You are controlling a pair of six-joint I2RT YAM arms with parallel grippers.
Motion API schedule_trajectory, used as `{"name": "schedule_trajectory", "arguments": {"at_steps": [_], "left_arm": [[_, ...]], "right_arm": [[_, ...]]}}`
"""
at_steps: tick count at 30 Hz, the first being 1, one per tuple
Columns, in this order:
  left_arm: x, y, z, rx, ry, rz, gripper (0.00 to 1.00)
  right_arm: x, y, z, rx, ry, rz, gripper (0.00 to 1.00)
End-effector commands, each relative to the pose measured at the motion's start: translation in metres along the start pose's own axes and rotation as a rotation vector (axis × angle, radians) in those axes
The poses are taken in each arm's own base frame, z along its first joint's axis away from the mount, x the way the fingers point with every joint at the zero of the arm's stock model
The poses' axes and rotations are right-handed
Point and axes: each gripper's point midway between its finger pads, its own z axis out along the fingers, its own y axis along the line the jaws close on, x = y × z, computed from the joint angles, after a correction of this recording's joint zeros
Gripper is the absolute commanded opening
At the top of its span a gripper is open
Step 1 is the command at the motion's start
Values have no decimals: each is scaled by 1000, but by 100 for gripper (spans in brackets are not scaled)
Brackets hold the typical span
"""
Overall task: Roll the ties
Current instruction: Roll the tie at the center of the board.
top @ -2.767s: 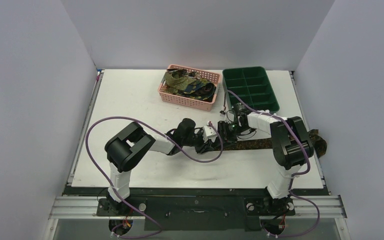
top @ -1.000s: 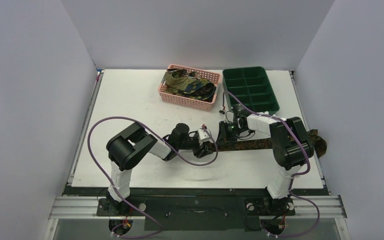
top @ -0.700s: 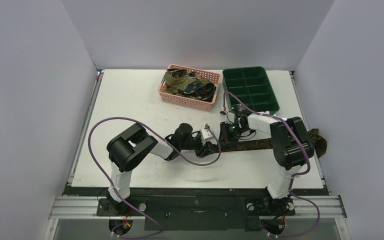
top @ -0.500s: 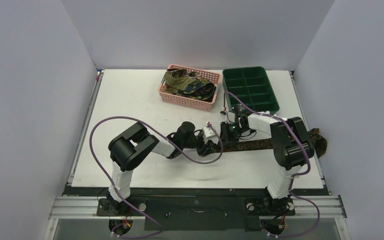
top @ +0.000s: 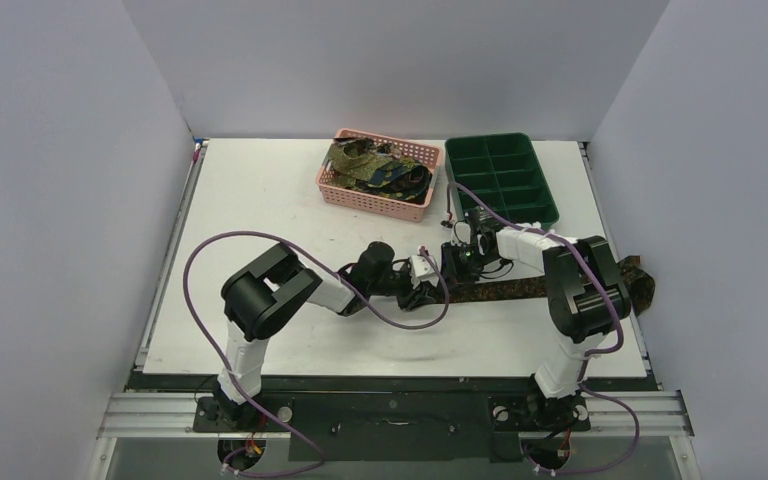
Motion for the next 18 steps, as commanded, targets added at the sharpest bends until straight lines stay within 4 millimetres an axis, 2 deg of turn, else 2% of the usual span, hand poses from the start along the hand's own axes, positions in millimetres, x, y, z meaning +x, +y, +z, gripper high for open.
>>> {"name": "schedule_trajectory", "arguments": {"at_steps": [1, 4, 6, 12, 18], "left_arm": [[75, -9, -25, -38, 276, -45, 17], [83, -10, -32, -43, 332, -44, 16], [84, -8, -34, -53, 350, -42, 15], [83, -6, -35, -57, 366, -35, 15], [81, -5, -34, -56, 368, -29, 15]], "right_arm": [[-3, 10, -12, -4, -13, -40, 14], [-9, 23, -26, -47, -28, -29, 30], [-10, 31, -31, -77, -29, -14, 34], [-8, 50, -29, -142, -20, 16, 40], [-4, 42, -12, -105, 16, 25, 38]]}}
